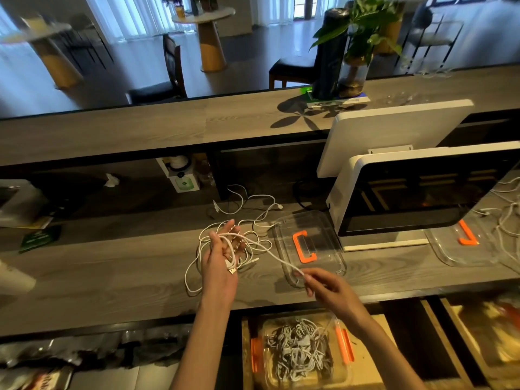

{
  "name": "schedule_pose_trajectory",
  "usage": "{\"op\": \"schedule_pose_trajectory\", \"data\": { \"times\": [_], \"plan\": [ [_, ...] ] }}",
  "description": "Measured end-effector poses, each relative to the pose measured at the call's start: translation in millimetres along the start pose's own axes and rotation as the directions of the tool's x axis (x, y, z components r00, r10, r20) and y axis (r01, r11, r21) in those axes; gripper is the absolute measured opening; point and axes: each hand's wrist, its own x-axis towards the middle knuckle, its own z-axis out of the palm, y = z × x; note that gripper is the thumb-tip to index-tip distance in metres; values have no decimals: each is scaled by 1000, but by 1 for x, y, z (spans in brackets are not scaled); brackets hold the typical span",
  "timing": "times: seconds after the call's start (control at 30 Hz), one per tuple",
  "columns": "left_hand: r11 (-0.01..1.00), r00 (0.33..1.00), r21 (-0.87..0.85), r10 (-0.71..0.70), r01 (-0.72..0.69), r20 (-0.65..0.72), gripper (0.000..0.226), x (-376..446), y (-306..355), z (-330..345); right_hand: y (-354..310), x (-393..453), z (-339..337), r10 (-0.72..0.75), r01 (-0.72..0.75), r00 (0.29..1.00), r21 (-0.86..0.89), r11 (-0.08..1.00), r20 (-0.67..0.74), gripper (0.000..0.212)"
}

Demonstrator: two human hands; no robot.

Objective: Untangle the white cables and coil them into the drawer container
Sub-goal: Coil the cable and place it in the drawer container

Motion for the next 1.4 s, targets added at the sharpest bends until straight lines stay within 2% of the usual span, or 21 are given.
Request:
{"op": "schedule_pose_trajectory", "data": {
  "times": [0.1, 0.2, 0.27, 0.33, 0.4, 0.47, 0.53, 0.6, 0.67, 0.77, 0.87, 0.97, 1.07, 1.17, 1.27, 1.33, 1.4],
  "plan": [
    [982, 997, -183, -54, 44, -47, 49, 2, 1, 9, 9, 0, 13, 43, -43, 997, 0, 999, 65, 20],
    [981, 994, -191, -55, 35, -99, 43, 5, -1, 16, 10, 0, 15, 47, -34, 989, -98, 995, 137, 14],
    [997, 993, -82, -11, 2, -119, 42, 11, -3, 16, 4, -2, 16, 46, -3, 967, -171, 985, 252, 14],
    [992, 991, 114, 75, -62, -109, 41, 16, -8, 18, -4, -4, 16, 28, 45, 941, -206, 978, 337, 15],
    [926, 986, 358, 154, -121, -63, 40, 19, -13, 21, -15, -4, 16, -3, 98, 920, -223, 970, 391, 16],
    [814, 983, 558, 183, -161, 18, 39, 21, -18, 24, -28, -3, 14, -46, 142, 901, -192, 971, 431, 19],
    [687, 988, 710, 111, -155, 108, 40, 24, -22, 24, -39, -1, 12, -106, 178, 903, -137, 975, 417, 21],
    [568, 981, 814, -50, -125, 185, 42, 23, -24, 24, -47, 3, 8, -164, 209, 929, -103, 973, 332, 22],
    [508, 953, 857, -210, -85, 219, 47, 19, -27, 24, -51, 9, 4, -193, 215, 957, -87, 973, 218, 23],
    [565, 876, 821, -434, 83, 210, 57, 11, -33, 23, -52, 20, -2, -211, 214, 976, -60, 975, 51, 24],
    [644, 745, 719, -608, 260, 275, 74, 5, -43, 20, -50, 26, -7, -216, 209, 973, -88, 974, -84, 20],
    [682, 643, 647, -671, 339, 370, 84, 1, -45, 20, -41, 28, -8, -199, 173, 973, -203, 964, -115, 18],
    [676, 584, 674, -688, 298, 432, 70, -8, -40, 22, -30, 28, -7, -200, 139, 966, -326, 935, -165, 16],
    [657, 563, 726, -685, 204, 462, 44, -9, -37, 16, -30, 27, -7, -225, 161, 961, -337, 928, -159, 14],
    [651, 562, 735, -687, 192, 461, 40, -11, -35, 10, -32, 25, -9, -227, 177, 965, -317, 932, -129, 20],
    [680, 626, 715, -630, 160, 460, 44, -13, -32, 9, -31, 26, -12, -219, 171, 967, -308, 936, -128, 20],
    [723, 751, 688, -487, 60, 446, 47, -14, -30, 9, -29, 27, -13, -198, 155, 972, -287, 945, -126, 22]
  ]
}}
